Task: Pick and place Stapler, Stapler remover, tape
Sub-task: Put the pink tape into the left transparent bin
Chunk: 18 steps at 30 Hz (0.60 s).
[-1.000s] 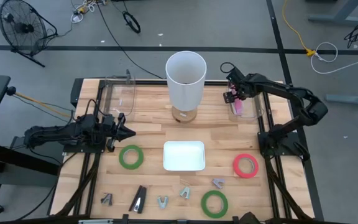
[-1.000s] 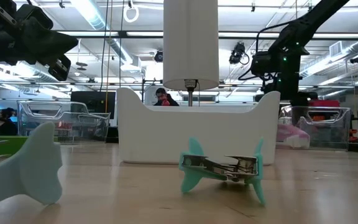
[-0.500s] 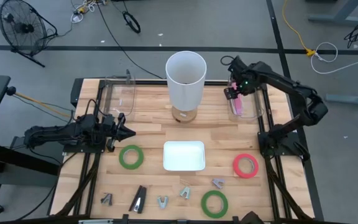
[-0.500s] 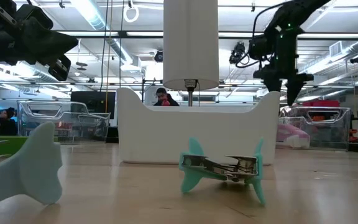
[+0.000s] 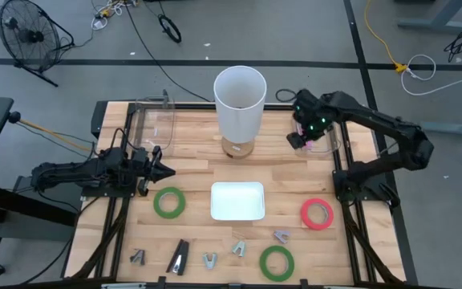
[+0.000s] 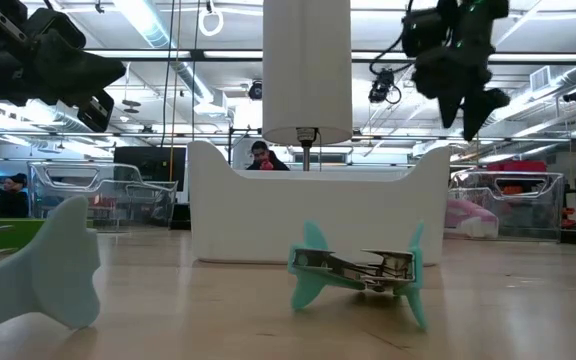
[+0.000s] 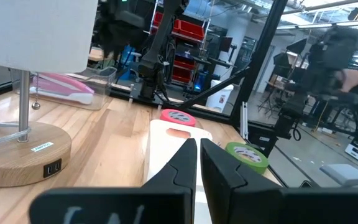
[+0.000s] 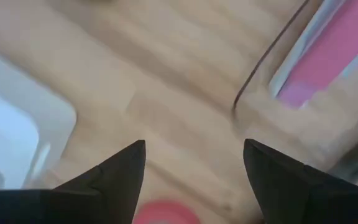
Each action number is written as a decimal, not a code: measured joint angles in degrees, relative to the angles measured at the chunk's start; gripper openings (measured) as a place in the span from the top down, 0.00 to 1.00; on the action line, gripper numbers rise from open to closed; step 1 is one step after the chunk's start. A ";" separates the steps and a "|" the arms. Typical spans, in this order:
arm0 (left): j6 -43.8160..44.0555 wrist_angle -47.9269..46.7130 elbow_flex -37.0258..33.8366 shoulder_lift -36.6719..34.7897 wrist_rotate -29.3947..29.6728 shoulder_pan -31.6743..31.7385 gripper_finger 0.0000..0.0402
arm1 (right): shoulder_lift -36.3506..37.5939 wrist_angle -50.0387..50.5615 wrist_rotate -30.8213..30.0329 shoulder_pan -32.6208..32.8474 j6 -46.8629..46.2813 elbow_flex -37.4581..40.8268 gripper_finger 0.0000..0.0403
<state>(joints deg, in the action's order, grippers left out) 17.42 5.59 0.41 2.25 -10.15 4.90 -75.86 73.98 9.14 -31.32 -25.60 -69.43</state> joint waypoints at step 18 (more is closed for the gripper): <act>0.43 -0.36 0.01 0.01 -0.17 0.00 0.94 | 11.60 -7.74 -2.13 42.07 -29.24 17.60 0.33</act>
<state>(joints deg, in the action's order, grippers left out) 17.85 5.23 0.41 2.26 -10.33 4.90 -64.26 66.25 7.01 10.75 -54.84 -51.83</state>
